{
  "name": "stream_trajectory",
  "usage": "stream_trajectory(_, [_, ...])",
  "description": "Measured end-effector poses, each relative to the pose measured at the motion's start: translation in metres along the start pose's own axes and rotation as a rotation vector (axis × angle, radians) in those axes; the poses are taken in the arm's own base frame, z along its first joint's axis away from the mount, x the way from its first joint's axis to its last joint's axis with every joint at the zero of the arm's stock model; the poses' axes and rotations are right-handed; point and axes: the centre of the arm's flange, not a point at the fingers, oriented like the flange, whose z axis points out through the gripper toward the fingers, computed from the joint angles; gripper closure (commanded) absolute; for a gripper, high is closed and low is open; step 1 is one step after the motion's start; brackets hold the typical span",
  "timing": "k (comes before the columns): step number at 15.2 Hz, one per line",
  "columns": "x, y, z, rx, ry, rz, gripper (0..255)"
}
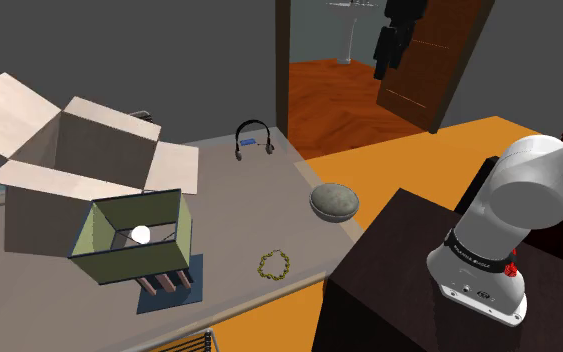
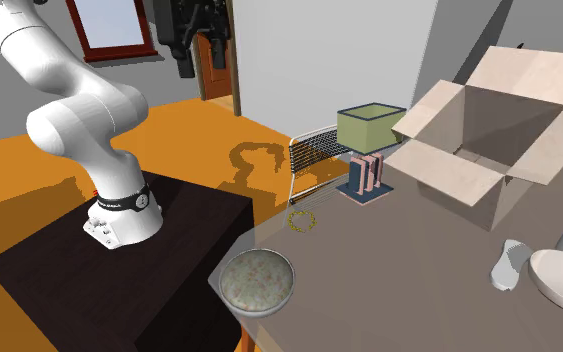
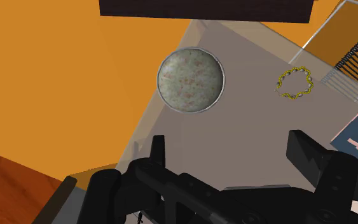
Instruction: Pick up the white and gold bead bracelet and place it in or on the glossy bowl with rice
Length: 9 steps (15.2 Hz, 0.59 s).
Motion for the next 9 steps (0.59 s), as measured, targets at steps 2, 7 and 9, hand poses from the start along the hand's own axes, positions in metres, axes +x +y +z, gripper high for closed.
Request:
stream_trajectory(2, [0.0, -0.003, 0.005, 0.0, -0.002, 0.004, 0])
stream_trajectory(7, [0.004, -0.038, 0.053, 0.0, -0.017, 0.041, 0])
stream_trajectory(9, [0.008, -0.054, 0.075, 0.0, -0.024, 0.058, 0])
